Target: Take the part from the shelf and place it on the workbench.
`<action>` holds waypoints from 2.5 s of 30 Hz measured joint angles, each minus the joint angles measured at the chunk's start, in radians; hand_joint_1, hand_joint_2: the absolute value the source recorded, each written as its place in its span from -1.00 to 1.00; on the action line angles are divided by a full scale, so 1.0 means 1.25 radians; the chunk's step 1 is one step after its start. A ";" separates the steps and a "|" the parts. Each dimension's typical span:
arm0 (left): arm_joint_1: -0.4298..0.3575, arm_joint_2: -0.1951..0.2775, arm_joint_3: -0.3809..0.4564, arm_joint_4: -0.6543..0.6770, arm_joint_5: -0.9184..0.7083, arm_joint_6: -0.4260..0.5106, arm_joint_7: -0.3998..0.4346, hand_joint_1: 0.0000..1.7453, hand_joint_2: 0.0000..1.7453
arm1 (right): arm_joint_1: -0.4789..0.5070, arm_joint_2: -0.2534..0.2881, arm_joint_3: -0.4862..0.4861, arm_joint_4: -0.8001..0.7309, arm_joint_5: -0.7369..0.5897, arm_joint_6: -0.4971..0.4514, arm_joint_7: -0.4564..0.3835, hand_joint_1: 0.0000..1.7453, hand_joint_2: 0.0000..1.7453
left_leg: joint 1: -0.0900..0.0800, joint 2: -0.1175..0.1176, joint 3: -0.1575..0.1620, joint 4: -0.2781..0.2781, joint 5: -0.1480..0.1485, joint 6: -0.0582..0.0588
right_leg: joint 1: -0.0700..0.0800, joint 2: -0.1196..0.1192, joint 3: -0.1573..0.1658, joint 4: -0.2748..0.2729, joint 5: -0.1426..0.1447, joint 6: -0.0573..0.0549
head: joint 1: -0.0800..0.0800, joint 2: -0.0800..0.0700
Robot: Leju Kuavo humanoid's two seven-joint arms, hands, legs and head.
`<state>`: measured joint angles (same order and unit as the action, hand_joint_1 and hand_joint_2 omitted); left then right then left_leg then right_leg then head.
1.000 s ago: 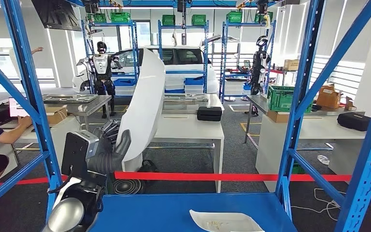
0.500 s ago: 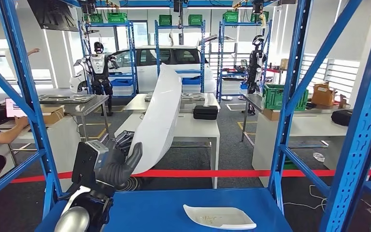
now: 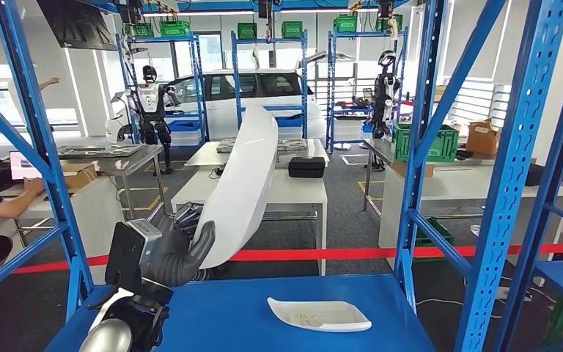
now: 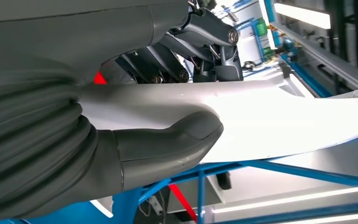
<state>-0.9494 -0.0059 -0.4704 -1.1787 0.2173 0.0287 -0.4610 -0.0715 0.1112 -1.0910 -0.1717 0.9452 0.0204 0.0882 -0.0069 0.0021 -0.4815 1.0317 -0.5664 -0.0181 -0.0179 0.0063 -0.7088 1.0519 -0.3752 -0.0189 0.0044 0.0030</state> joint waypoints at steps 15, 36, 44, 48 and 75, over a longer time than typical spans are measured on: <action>0.126 0.082 -0.008 -0.116 0.031 -0.027 -0.037 1.00 1.00 | 0.002 0.008 0.000 0.000 0.013 -0.001 0.022 -1.00 1.00 | 0.003 0.011 -0.115 -0.003 0.106 0.021 | -0.001 -0.002 0.054 0.112 -0.121 0.027 | 0.005 -0.001; 0.280 0.178 -0.001 -0.209 0.054 -0.047 -0.132 1.00 1.00 | 0.002 0.011 0.003 0.001 0.049 0.013 -0.013 -1.00 1.00 | 0.003 -0.001 0.000 -0.023 0.018 0.010 | 0.000 -0.004 0.009 -0.019 0.014 0.019 | -0.001 -0.001; 0.297 0.151 -0.001 -0.186 0.052 -0.062 -0.149 1.00 1.00 | 0.001 0.002 0.004 0.001 0.047 0.008 -0.045 -1.00 1.00 | 0.002 0.004 -0.110 -0.014 0.106 0.027 | 0.003 -0.002 0.007 0.194 -0.119 0.028 | 0.004 -0.001; 0.298 0.137 0.002 -0.168 0.046 -0.068 -0.164 1.00 1.00 | 0.001 -0.005 0.004 0.001 0.053 -0.001 0.004 -1.00 1.00 | 0.001 0.005 -0.144 0.005 0.131 0.014 | 0.012 -0.002 0.156 0.003 -0.137 0.011 | 0.005 -0.001; 0.445 0.129 0.068 -0.223 -0.025 -0.005 -0.168 1.00 1.00 | 0.026 -0.066 0.035 0.004 0.086 0.029 0.045 -1.00 1.00 | 0.003 0.005 -0.112 -0.012 0.104 0.029 | 0.002 -0.005 0.037 0.170 -0.124 0.034 | 0.005 -0.001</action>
<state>-0.3935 0.1557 -0.3851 -1.4577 0.1859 0.0226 -0.6716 -0.0390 0.0283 -1.0467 -0.1671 1.0533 0.0563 0.1449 -0.0028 0.0082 -0.6209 1.0166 -0.4361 0.0181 -0.0154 -0.0004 -0.6631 1.2643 -0.5302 0.0239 0.0110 0.0015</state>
